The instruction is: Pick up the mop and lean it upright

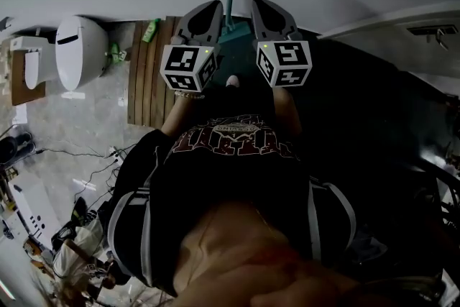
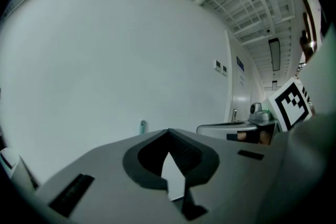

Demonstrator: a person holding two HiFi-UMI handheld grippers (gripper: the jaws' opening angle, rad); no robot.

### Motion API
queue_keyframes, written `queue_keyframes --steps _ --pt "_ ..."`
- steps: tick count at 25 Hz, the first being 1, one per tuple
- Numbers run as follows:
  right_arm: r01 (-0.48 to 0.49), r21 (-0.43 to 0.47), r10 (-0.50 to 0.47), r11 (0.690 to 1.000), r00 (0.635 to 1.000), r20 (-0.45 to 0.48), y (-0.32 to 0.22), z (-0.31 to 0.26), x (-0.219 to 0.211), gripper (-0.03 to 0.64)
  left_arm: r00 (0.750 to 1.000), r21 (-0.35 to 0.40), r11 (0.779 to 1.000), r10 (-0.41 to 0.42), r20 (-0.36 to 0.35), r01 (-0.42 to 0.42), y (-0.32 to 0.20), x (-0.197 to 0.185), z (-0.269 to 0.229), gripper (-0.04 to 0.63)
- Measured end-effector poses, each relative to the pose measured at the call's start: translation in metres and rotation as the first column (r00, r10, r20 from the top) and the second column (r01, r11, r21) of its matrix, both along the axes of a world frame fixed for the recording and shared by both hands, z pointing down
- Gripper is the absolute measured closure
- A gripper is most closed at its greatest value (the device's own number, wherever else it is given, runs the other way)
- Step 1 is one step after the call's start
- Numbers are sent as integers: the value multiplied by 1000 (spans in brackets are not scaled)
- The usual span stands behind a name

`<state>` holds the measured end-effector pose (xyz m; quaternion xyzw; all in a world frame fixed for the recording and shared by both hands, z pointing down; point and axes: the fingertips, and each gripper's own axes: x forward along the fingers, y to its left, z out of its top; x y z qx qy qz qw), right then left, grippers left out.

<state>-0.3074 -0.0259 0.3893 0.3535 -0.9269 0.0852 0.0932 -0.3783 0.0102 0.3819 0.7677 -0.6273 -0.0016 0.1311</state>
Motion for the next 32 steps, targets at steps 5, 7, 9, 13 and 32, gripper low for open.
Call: queue_keyframes --steps 5,7,9,13,32 --pt "-21 -5 21 1000 1000 -8 -22 4 -1 598 1000 -4 1000 11 -4 -11 -24 -8 2 549" --pt "-38 -5 38 999 999 -8 -31 5 -2 598 1000 0 1000 24 -1 -24 -33 -11 1 549" --pt "-58 -5 58 998 998 -8 -40 5 -6 598 999 6 999 41 1 -41 -44 -15 0 549" --pt "-84 -5 84 996 996 -14 -60 5 -24 598 997 4 997 79 -2 -79 -65 -28 -2 549" --pt "-224 -30 220 974 970 -100 -170 53 -109 595 984 -23 984 177 -14 -178 -148 -119 13 549"
